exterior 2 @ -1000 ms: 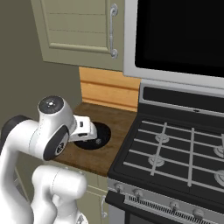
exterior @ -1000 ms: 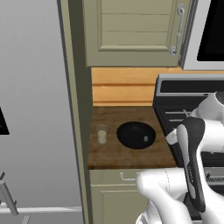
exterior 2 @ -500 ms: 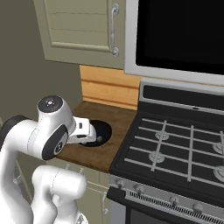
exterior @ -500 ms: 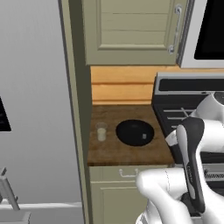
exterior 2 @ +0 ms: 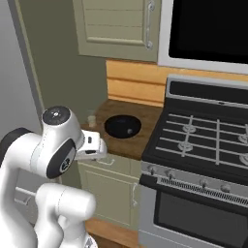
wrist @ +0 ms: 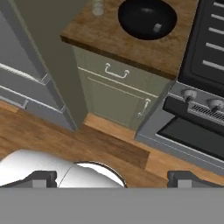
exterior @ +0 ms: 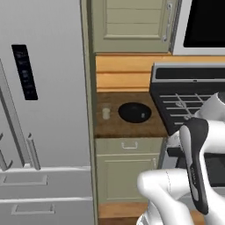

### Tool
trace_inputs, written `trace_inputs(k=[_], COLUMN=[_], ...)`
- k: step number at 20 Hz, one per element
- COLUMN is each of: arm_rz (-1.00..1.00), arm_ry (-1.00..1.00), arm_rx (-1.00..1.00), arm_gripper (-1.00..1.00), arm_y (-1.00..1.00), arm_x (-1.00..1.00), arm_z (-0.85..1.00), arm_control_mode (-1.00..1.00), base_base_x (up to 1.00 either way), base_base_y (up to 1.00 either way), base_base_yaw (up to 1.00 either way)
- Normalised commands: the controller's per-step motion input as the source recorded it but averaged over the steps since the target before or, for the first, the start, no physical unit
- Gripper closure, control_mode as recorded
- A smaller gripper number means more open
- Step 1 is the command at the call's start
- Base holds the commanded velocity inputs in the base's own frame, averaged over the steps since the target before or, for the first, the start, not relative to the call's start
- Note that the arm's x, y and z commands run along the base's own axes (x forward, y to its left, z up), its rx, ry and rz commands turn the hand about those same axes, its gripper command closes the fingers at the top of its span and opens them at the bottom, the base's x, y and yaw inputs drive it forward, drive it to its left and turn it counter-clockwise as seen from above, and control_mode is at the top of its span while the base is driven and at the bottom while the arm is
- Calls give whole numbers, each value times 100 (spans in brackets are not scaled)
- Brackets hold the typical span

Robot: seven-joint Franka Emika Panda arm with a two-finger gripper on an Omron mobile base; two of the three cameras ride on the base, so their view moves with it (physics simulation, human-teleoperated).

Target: Grab a lemon wedge from the fridge and one ice cube from the ice bowl, and put them in the glass of lemonade.

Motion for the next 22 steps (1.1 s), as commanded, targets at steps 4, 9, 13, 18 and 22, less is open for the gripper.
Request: trace_inputs(k=[4,9,13,18,22], arm_rz=[0,0,0,0,0], arm_ry=[0,0,0,0,0], arm_rx=[0,0,0,0,0], arm_gripper=[-100,-100,-100,-100,-100], arm_y=[0,0,0,0,0], arm_x=[0,0,0,0,0], arm_z=[0,0,0,0,0], arm_control_mode=[100,100,100,100,100], base_base_x=[4,7,-2,-8,-34], base_base_y=[99,100,99,93,64], base_base_yaw=[-7,-15,-16,-16,-15])
